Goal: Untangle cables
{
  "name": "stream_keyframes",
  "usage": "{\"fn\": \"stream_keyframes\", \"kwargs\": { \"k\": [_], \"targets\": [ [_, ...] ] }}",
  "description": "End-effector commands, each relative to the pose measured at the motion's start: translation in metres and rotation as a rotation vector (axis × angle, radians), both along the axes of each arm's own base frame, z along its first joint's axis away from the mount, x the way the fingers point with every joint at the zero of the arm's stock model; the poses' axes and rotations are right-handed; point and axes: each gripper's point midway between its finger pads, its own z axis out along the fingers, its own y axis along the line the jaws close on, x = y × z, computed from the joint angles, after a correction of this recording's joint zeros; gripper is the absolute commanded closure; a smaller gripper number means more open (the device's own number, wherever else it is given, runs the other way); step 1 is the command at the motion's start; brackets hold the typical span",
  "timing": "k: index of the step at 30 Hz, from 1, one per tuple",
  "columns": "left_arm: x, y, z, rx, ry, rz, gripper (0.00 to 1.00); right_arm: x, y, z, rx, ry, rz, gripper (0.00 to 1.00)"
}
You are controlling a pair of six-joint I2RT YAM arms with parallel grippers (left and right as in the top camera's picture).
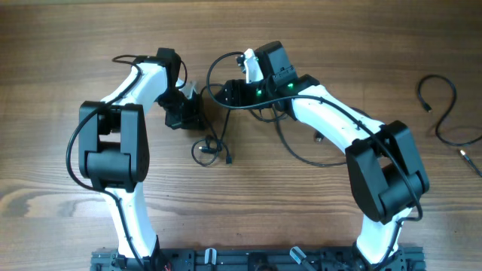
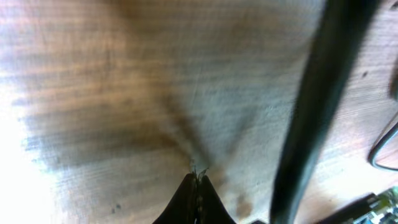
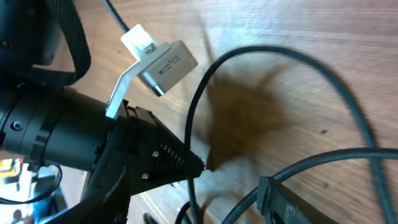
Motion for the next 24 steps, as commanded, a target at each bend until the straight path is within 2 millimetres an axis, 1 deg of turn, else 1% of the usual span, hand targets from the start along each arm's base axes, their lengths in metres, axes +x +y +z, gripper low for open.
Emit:
{"fn": "stream_keyframes", "kwargs": {
  "k": [1,6,8,10,15,17,21,22,24],
  "targets": [
    [-0.002,0.012,0.001,-0.029,0.049,0.077,0.96,-0.017,0.015,-0.018,0.01,0.037,0.09,0.32],
    [0.008,0.026,0.011,-0.141,0.052,0.183,0.96,-0.031,0.029,-0.035,-0.007,0.063,0.131,0.32],
    [0.01,0.036,0.011,-0.149,0.051,0.215,0.96,-0.036,0.035,-0.043,-0.014,0.048,0.162,0.32],
    [0.012,0.042,0.011,-0.15,0.047,0.231,0.96,-0.036,0.041,-0.053,-0.03,0.035,0.165,0.32],
    [0.013,0.045,0.011,-0.151,0.04,0.231,0.96,-0.041,0.055,-0.069,-0.029,0.023,0.189,0.32],
    [0.013,0.045,0.011,-0.147,0.036,0.227,0.96,-0.041,0.057,-0.071,-0.037,0.01,0.188,0.33],
    [0.014,0.046,0.009,-0.135,0.031,0.224,0.96,-0.033,0.056,-0.07,-0.05,-0.021,0.163,0.37],
    [0.014,0.047,0.009,-0.129,0.03,0.223,0.96,-0.031,0.056,-0.069,-0.045,-0.025,0.16,0.38],
    [0.014,0.049,0.007,-0.113,0.027,0.22,0.96,-0.03,0.057,-0.059,-0.018,-0.023,0.168,0.39]
  ]
}}
